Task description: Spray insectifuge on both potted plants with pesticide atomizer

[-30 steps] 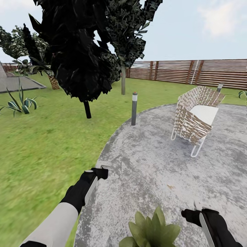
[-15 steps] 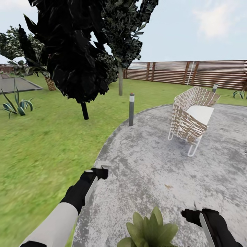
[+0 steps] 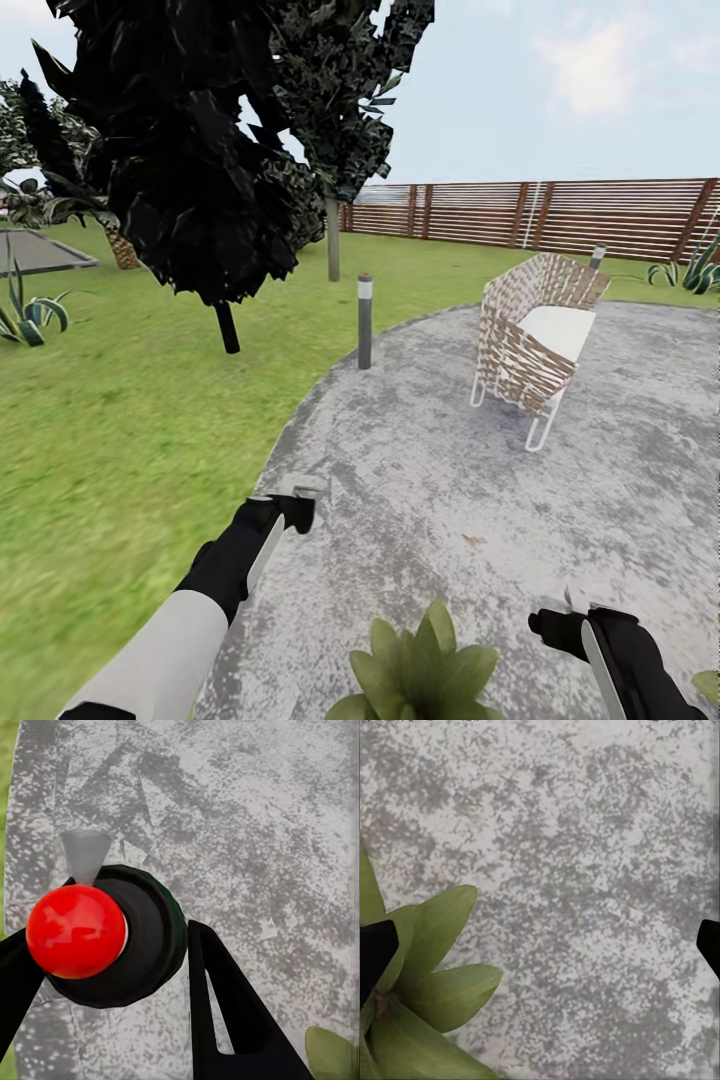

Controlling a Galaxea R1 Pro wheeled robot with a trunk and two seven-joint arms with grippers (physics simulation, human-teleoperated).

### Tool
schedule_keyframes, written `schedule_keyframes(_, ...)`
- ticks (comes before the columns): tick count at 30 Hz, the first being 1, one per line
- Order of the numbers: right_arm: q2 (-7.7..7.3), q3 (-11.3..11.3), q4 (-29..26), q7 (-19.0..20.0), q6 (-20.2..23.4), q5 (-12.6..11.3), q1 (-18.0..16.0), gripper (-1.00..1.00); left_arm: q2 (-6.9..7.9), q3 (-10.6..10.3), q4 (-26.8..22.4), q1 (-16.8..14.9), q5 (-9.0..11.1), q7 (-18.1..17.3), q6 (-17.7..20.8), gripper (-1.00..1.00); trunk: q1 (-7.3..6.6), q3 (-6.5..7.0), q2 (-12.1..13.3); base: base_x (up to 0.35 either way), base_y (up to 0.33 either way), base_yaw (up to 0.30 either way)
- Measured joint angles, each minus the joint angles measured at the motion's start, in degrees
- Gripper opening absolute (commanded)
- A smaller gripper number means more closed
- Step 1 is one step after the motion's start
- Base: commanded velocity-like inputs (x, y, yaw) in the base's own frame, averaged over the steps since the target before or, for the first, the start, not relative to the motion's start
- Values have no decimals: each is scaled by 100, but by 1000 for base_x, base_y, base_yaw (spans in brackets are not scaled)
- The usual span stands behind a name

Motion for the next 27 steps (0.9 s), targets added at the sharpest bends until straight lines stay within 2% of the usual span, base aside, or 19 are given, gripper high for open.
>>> schedule_keyframes(19, 4, 7, 1, -8, -2, 5, 0, 100, 4, 6, -8, 0, 1, 0, 4, -100, 0, 0, 0, 0, -12, -1)
schedule_keyframes(27, 1, 32, 3, -10, -2, 40, 0, 100, 161, 26, -11, -2, 23, -6, -1, -100, 0, 0, 0, 0, 0, 0)
